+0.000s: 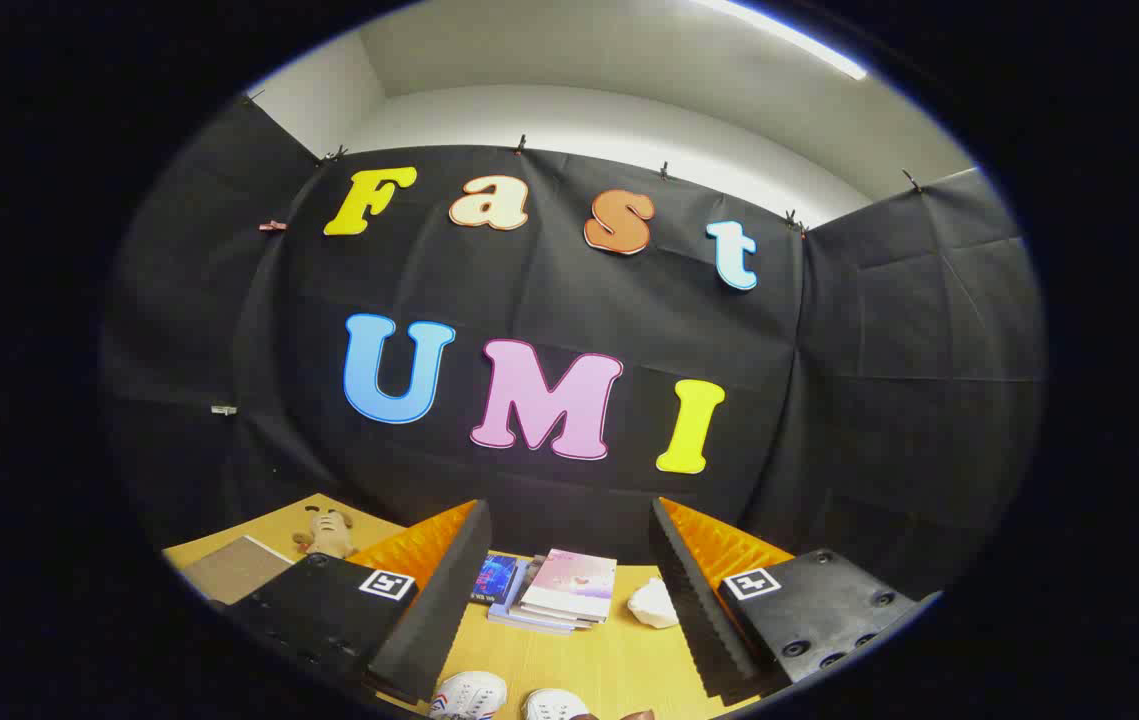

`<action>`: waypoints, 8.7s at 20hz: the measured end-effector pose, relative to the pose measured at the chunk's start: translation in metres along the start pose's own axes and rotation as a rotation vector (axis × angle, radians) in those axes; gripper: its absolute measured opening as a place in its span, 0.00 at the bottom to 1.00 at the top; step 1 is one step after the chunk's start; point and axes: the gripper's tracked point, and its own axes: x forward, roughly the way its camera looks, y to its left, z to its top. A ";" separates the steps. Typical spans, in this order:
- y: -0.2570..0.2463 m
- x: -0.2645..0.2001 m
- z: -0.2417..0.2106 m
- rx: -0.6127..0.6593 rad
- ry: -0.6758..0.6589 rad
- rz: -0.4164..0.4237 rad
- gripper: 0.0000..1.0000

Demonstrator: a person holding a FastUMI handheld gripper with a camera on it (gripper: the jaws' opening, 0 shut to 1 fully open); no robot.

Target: Open the storage box then place both shoes into the box .Put the left shoe in first, then the right shoe, with the right side of both shoes facing outward in a uniform manner.

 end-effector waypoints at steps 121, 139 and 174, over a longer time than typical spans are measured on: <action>0.371 -0.089 -0.081 0.486 0.592 1.042 0.98; 0.123 -0.085 -0.335 0.306 0.951 0.375 0.97; 0.155 -0.047 -0.290 0.594 1.122 0.298 0.11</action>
